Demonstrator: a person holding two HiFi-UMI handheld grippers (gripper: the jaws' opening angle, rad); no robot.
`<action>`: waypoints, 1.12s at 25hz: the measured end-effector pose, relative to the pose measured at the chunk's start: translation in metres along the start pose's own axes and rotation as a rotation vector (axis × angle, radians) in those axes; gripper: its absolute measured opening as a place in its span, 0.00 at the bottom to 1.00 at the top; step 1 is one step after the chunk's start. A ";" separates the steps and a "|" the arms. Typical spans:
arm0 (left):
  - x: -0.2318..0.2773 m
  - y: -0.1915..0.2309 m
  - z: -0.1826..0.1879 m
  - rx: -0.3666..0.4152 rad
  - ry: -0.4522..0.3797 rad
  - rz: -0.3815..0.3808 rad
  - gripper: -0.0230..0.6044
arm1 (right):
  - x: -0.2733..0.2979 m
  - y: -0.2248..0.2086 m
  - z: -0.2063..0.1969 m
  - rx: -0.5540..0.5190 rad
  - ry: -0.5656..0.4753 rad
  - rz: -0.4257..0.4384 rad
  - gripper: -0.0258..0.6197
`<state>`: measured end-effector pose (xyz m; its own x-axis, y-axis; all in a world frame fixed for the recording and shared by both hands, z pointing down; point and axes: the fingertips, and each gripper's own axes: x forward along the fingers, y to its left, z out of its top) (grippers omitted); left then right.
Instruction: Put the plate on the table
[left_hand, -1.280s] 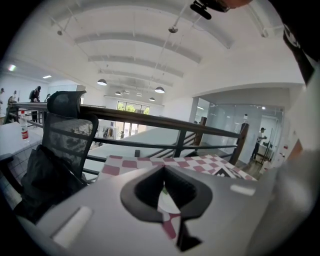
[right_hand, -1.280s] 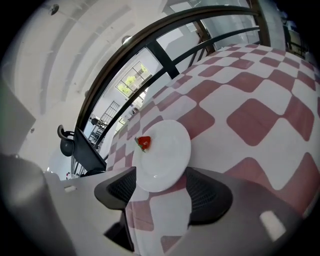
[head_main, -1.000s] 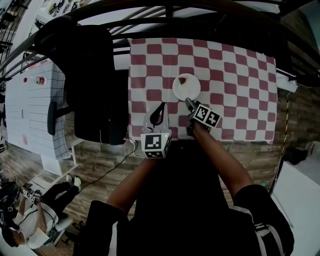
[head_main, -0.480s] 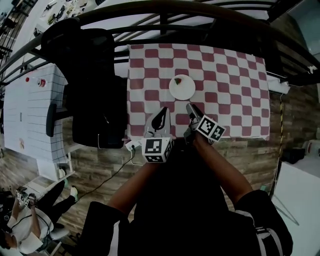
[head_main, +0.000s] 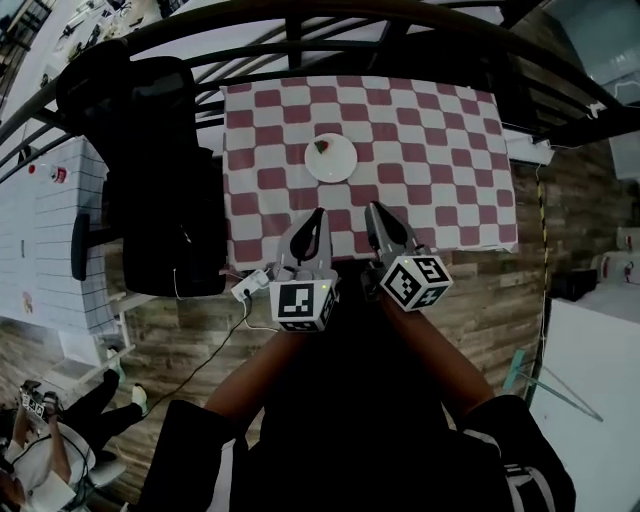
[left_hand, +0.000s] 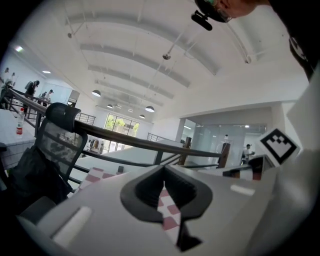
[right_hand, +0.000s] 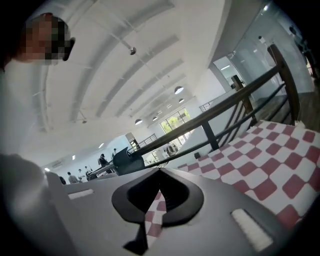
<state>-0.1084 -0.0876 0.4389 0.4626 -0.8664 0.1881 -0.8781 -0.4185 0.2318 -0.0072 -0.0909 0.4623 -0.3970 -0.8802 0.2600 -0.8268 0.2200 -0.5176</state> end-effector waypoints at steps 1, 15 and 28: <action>0.000 -0.008 0.003 0.001 -0.008 -0.003 0.05 | -0.007 0.003 0.003 -0.022 -0.002 0.007 0.04; -0.030 -0.182 0.009 0.036 -0.045 -0.057 0.05 | -0.162 -0.014 0.064 -0.328 -0.085 0.008 0.04; -0.102 -0.288 -0.023 0.098 -0.099 -0.004 0.05 | -0.269 -0.028 0.038 -0.436 -0.073 0.079 0.04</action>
<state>0.1003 0.1278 0.3743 0.4561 -0.8852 0.0910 -0.8862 -0.4425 0.1370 0.1377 0.1243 0.3757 -0.4498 -0.8774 0.1671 -0.8918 0.4309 -0.1377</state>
